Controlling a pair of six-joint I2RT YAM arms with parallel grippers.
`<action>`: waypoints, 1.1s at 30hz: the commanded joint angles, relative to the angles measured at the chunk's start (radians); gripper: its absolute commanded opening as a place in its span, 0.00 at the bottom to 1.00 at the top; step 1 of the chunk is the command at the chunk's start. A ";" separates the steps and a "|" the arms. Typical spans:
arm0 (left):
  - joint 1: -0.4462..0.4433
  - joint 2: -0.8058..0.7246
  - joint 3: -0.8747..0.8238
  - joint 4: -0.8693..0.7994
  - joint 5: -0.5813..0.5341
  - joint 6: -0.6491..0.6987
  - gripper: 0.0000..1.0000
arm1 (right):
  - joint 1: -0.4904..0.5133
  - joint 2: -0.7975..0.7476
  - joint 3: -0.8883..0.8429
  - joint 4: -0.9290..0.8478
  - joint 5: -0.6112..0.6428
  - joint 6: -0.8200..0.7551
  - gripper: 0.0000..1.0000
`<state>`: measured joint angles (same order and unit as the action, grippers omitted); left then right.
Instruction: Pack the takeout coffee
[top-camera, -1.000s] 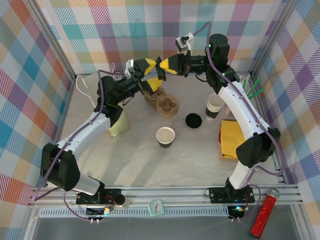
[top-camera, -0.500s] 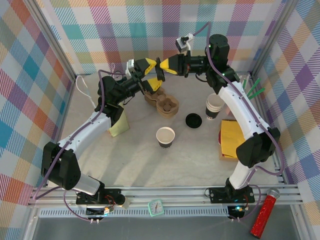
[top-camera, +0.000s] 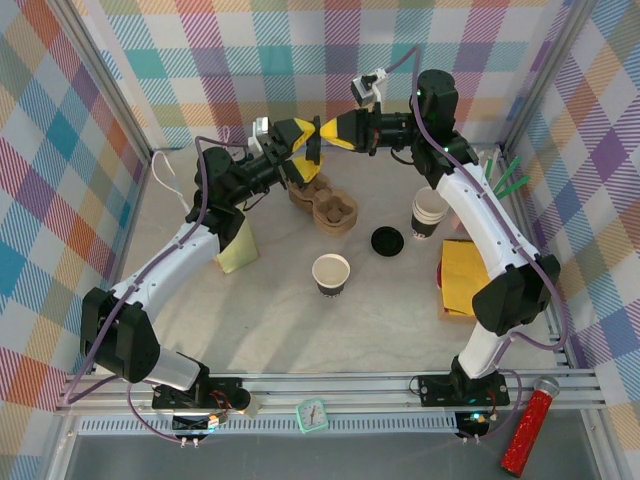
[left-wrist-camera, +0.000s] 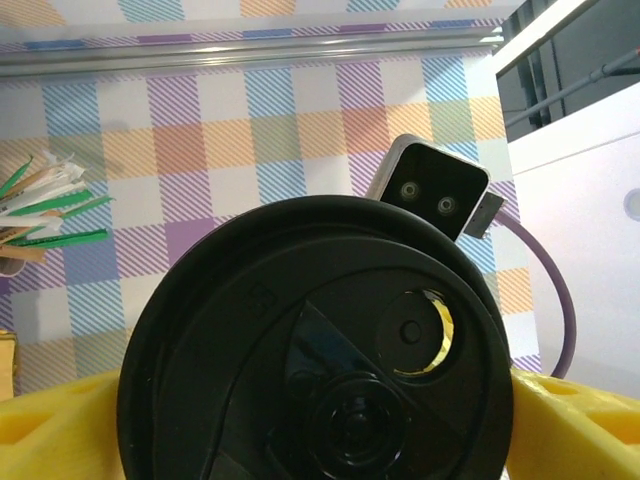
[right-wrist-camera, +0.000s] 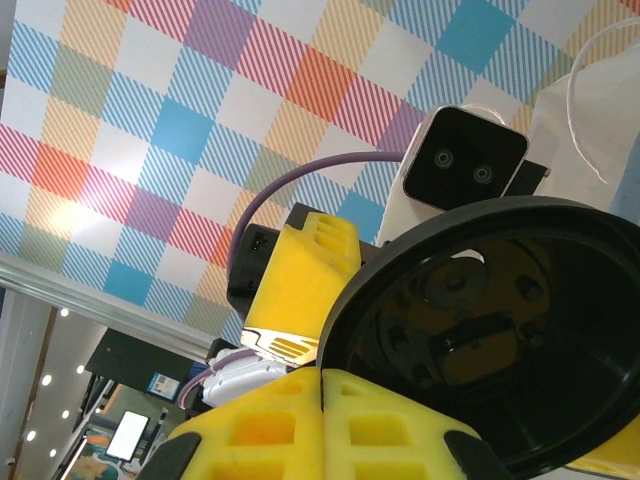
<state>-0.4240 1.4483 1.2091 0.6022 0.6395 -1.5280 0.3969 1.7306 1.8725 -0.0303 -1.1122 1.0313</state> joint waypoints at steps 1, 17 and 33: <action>-0.005 -0.035 0.038 -0.004 0.034 0.030 0.89 | 0.003 -0.031 -0.014 0.003 -0.008 -0.029 0.04; 0.017 -0.065 0.047 -0.129 0.033 0.106 0.93 | -0.001 -0.036 -0.013 -0.047 0.005 -0.074 0.01; 0.054 -0.084 0.050 -0.180 0.037 0.127 1.00 | -0.012 -0.053 -0.041 -0.059 0.010 -0.083 0.00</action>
<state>-0.3878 1.4071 1.2224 0.4252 0.6548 -1.4193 0.3912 1.7161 1.8412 -0.0921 -1.1004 0.9783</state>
